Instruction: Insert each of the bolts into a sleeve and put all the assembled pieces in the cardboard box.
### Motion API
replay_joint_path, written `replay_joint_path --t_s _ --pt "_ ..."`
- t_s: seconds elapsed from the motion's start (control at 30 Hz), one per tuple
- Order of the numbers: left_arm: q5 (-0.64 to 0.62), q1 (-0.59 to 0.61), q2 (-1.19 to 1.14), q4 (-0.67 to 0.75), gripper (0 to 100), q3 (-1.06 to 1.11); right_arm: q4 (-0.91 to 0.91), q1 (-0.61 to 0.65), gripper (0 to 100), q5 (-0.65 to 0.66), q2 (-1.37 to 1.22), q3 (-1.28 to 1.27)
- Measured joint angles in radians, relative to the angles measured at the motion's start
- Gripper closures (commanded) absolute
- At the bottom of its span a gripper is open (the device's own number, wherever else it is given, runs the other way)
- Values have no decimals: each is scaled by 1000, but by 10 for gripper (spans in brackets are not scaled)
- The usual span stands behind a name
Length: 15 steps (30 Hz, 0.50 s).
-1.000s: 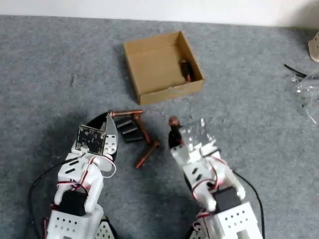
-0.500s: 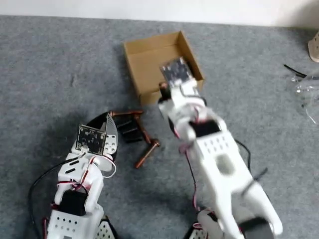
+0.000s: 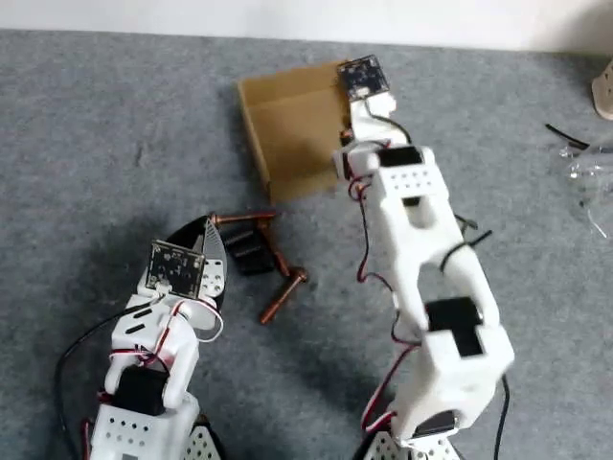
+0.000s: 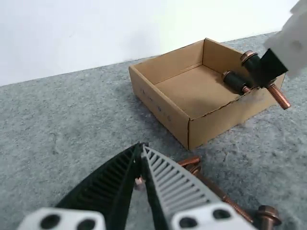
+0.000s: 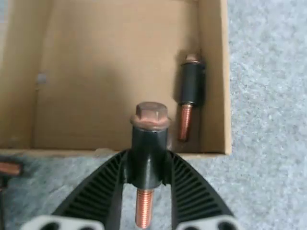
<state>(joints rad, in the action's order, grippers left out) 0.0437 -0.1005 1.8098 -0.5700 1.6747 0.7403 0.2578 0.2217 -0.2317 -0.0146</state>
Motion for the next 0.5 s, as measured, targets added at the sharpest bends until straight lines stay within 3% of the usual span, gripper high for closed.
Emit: replay_joint_path --t_s 0.5 --pt "18 0 0 0 989 0 23 3 994 0 -68 247"
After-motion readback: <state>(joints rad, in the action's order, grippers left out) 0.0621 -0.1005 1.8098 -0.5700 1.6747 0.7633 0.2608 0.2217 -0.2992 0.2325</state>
